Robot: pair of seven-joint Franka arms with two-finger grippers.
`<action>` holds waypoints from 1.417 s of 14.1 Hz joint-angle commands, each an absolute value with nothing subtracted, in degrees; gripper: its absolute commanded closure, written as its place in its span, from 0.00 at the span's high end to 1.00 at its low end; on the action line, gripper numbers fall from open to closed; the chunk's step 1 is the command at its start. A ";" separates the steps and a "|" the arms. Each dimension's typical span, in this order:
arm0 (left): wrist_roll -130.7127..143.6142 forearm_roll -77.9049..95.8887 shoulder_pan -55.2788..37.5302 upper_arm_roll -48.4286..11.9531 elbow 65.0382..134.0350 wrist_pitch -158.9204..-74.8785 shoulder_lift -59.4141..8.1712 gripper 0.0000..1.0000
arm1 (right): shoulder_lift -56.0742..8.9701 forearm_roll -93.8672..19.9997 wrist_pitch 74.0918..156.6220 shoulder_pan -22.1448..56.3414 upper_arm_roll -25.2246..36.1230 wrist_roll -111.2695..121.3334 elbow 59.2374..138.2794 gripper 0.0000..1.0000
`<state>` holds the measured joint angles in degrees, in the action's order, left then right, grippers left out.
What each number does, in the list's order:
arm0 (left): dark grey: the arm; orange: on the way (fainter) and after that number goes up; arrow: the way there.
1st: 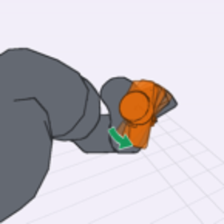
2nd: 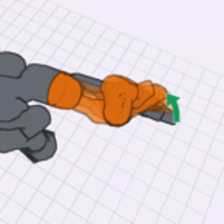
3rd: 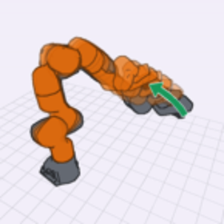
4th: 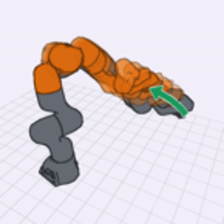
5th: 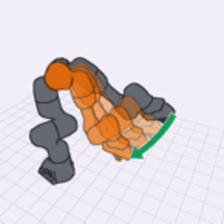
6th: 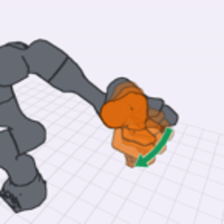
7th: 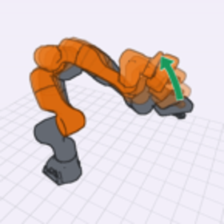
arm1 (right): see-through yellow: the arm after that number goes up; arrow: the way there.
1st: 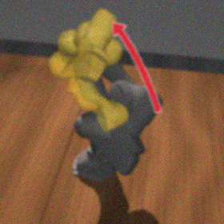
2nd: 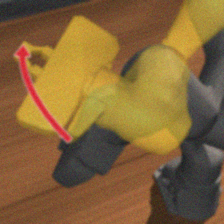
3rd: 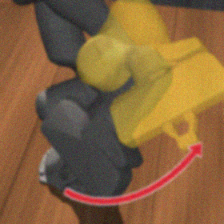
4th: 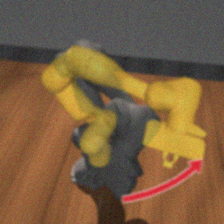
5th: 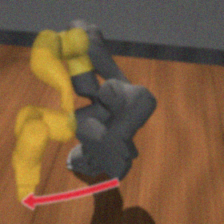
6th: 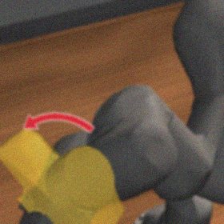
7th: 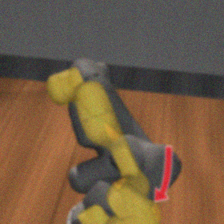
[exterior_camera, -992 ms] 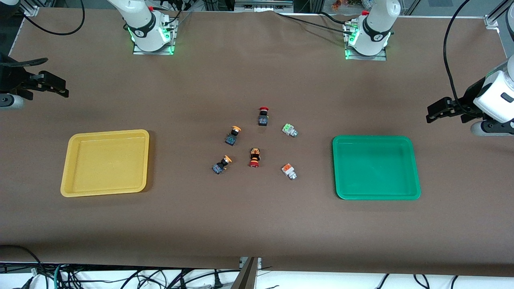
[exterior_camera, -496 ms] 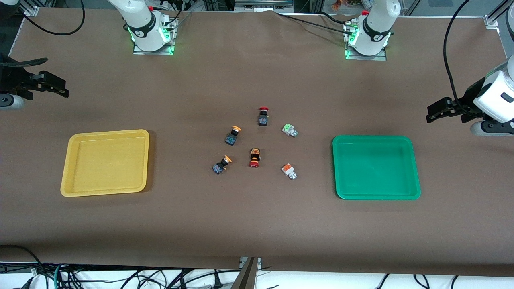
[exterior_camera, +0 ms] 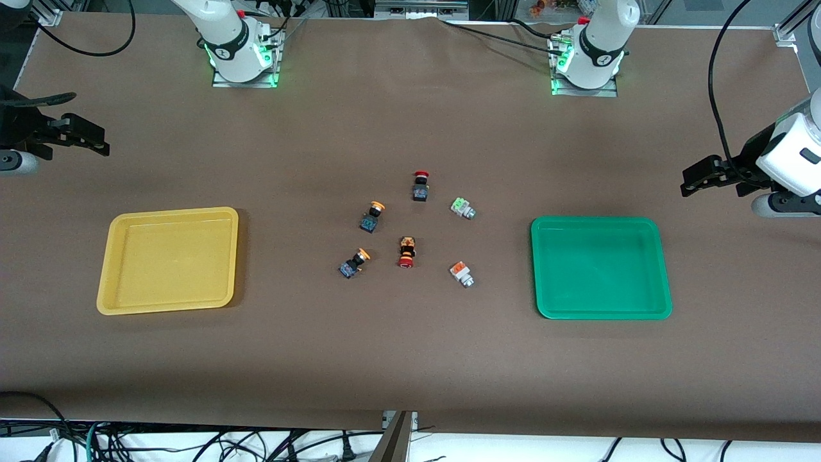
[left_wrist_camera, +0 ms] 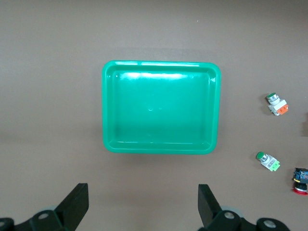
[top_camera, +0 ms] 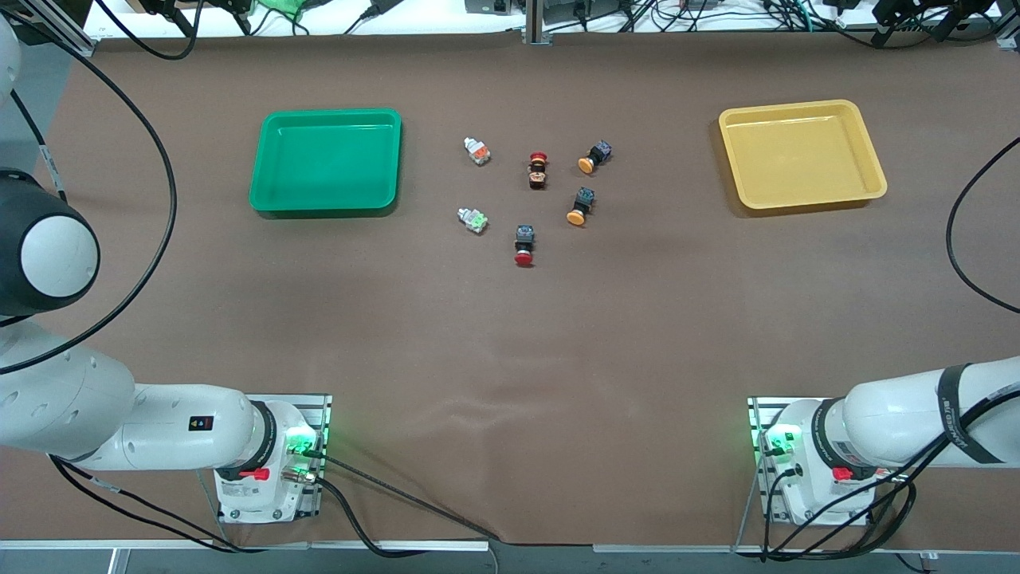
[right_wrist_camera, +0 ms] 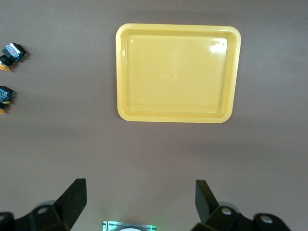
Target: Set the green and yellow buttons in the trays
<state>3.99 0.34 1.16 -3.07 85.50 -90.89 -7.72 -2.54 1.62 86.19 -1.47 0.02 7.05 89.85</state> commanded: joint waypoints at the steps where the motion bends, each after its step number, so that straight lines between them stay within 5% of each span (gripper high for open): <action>1: 3.78 0.44 1.06 -3.08 83.76 -90.53 -8.53 1.00 | -3.34 0.09 85.60 -2.20 -0.26 6.68 88.24 1.00; 13: 3.78 0.53 1.05 -3.08 83.76 -90.53 -8.53 1.00 | -13.34 -1.67 88.06 -1.94 -0.35 7.21 88.42 1.00; 20: 3.78 0.44 1.05 -3.08 83.76 -90.53 -8.53 1.00 | -23.37 -4.13 101.32 10.17 -0.88 -14.55 88.77 1.00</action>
<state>3.99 0.34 1.15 -3.07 85.45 -90.89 -7.74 -21.40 -3.15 99.85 6.60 -1.04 -8.39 89.87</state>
